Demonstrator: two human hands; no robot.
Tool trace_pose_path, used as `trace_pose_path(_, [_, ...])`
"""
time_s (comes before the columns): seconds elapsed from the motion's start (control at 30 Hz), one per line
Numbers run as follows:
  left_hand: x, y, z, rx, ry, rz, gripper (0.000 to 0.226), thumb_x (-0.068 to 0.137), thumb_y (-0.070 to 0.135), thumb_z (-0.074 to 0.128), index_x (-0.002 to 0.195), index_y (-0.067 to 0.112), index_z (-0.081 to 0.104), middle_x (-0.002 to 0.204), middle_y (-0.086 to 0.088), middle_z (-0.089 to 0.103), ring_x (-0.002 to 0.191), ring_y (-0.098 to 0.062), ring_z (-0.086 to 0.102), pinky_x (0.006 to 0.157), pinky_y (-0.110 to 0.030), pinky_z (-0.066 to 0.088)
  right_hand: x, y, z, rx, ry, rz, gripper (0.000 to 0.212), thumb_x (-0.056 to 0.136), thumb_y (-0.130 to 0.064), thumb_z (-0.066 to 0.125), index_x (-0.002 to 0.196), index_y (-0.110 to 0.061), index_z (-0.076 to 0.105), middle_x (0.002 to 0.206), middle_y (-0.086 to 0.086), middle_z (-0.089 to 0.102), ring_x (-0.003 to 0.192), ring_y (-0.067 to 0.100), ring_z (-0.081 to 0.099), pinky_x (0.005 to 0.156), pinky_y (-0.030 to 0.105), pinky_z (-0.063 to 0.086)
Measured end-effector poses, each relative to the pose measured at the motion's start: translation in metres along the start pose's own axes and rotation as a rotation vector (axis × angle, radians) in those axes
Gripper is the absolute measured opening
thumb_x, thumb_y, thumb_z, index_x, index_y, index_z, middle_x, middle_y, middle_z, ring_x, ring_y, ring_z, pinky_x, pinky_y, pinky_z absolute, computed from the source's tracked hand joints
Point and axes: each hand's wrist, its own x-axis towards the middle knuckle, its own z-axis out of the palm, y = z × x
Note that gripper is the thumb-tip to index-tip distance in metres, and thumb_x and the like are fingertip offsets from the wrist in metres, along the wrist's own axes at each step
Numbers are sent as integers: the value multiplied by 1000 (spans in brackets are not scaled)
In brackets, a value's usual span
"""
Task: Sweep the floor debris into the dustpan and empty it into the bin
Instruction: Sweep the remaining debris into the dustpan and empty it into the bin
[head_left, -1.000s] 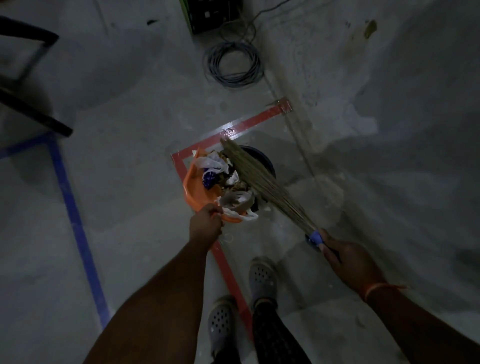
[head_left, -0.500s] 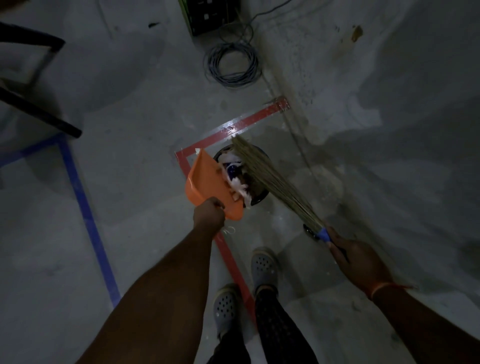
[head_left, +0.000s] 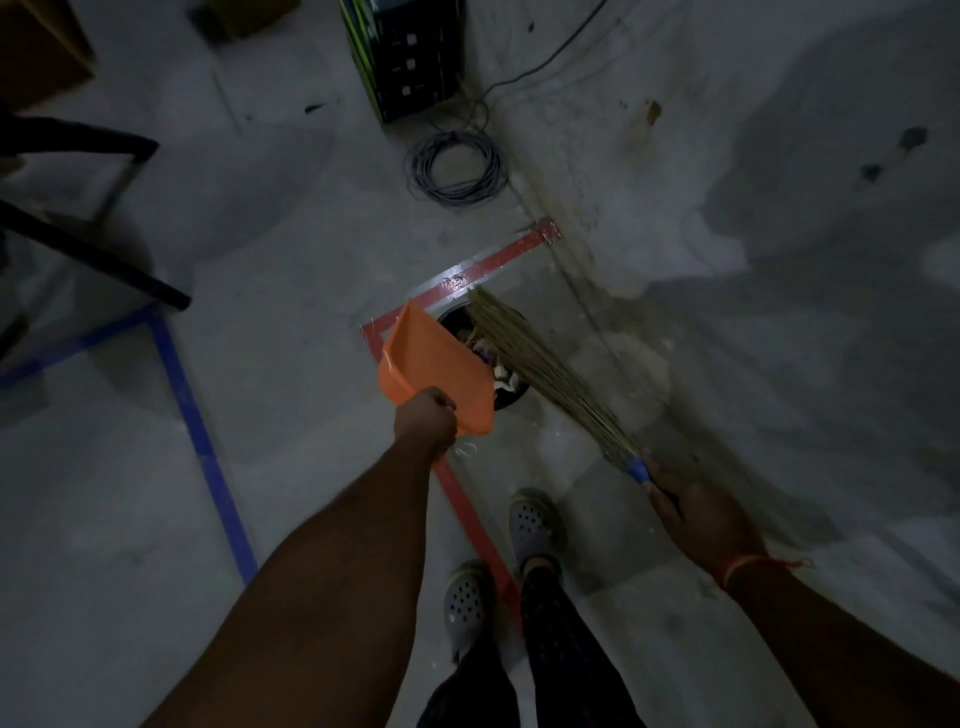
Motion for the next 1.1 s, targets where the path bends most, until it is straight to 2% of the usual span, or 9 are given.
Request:
trace_pose_path(0.07, [-17,1,-7,0,8,7,25,91,4,45,93,16,67,89,-22,70,65,-31,66,51,-30,50,-10,-5,-3,4,-4,15,46,100,-24,48,146,-20,41,131,7,62,111,21,61,78,13,34])
trace_pose_path(0.17, [-47,1,-21,-20,15,25,27,89,2,44,92,15,67,84,-22,71,58,-28,63,45,-25,46,-28,-19,-10,-26,4,19,45,101,-22,48,145,-16,43,139,7,55,121,23,56,80,13,31])
trace_pose_path(0.3, [-91,-11,-42,-56,24,49,22,91,4,48,91,16,67,80,-20,71,58,-28,63,46,-26,46,-59,-39,-19,-68,-4,20,44,101,-22,47,145,-13,43,143,10,51,128,26,50,96,23,34])
trace_pose_path(0.57, [-183,-64,-79,-232,37,73,20,91,4,48,89,15,64,78,-24,67,54,-25,52,45,-25,39,-136,-53,-22,-82,21,49,47,101,-37,42,146,-25,41,131,10,61,115,27,58,90,31,46])
trace_pose_path(0.7, [-229,-94,-89,-322,78,46,17,95,8,50,93,15,66,83,-23,71,58,-26,56,49,-28,44,-158,-51,-28,-81,-2,21,46,102,-35,42,146,-23,41,133,12,58,117,29,55,84,28,39])
trace_pose_path(0.77, [-249,-109,-88,-366,120,35,16,96,10,50,94,15,66,85,-23,72,59,-27,58,51,-30,46,-160,-47,-33,-106,-12,-24,44,102,-33,44,142,-17,49,131,15,60,116,30,57,80,27,38])
trace_pose_path(0.83, [-269,-126,-80,-416,169,26,15,97,11,51,95,15,66,85,-23,72,59,-28,58,51,-30,46,-162,-44,-40,-126,5,-101,41,100,-28,48,137,-11,54,133,15,59,119,28,57,87,27,40])
trace_pose_path(0.97, [-314,-150,-50,-536,234,-21,14,103,9,51,98,12,64,85,-22,69,56,-24,54,47,-26,42,-168,-30,-51,-160,6,-166,45,100,-32,49,141,-15,49,138,14,56,124,30,54,100,34,41])
trace_pose_path(1.1, [-352,-160,-9,-616,262,-56,14,104,8,50,107,7,63,90,-24,68,59,-24,53,47,-26,42,-181,0,-48,-160,-19,-169,47,99,-36,48,142,-18,48,136,14,57,122,31,55,101,39,44])
